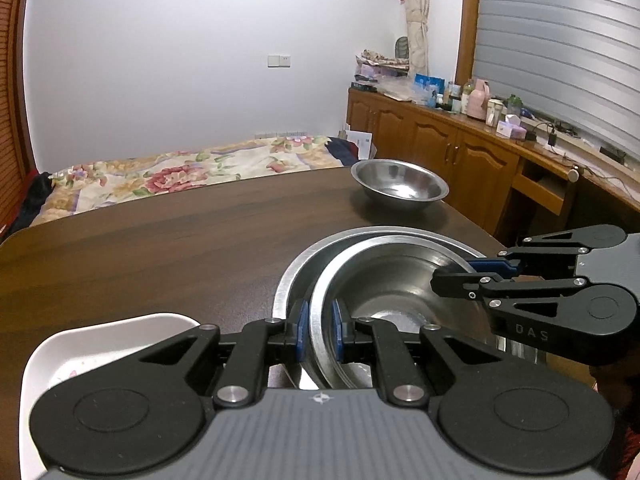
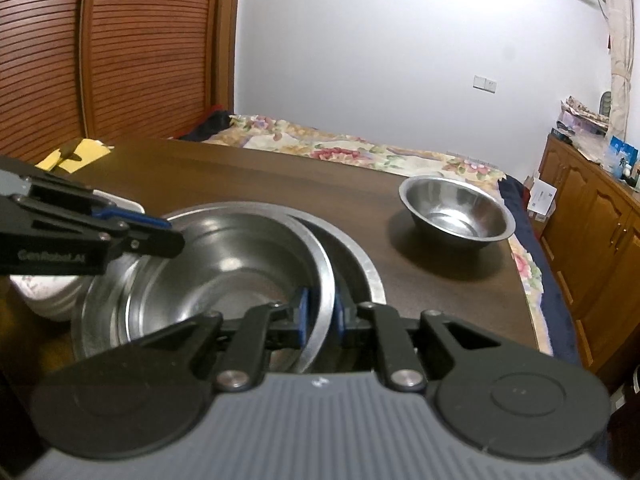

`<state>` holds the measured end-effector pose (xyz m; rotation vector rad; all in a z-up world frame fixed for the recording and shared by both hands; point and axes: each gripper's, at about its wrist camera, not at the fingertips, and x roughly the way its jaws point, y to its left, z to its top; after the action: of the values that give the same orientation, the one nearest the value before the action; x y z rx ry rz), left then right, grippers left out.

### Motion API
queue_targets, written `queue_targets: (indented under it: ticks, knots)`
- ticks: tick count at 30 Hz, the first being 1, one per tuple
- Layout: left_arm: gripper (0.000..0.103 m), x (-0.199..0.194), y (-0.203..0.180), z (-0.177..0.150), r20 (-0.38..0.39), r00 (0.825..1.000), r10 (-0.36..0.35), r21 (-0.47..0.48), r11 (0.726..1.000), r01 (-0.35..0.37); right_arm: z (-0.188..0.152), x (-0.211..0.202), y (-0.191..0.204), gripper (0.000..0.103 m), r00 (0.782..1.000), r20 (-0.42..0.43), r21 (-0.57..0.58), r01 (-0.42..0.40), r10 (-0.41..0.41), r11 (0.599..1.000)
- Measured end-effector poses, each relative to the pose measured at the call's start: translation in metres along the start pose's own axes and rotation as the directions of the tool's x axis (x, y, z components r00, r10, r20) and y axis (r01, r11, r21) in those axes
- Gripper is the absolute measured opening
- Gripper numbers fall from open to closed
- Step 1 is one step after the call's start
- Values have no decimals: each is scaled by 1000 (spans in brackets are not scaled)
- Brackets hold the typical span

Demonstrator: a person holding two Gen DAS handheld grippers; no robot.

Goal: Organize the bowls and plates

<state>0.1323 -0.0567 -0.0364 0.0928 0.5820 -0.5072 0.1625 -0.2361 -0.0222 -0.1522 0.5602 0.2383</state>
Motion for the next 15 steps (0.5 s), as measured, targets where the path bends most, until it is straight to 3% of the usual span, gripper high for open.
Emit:
queue_targets:
  ticks: [15]
  knots:
    - [15, -21, -5, 10, 59, 998, -19, -1, 1000, 19, 0, 1, -1, 16, 1000, 23, 35, -11, 10, 999]
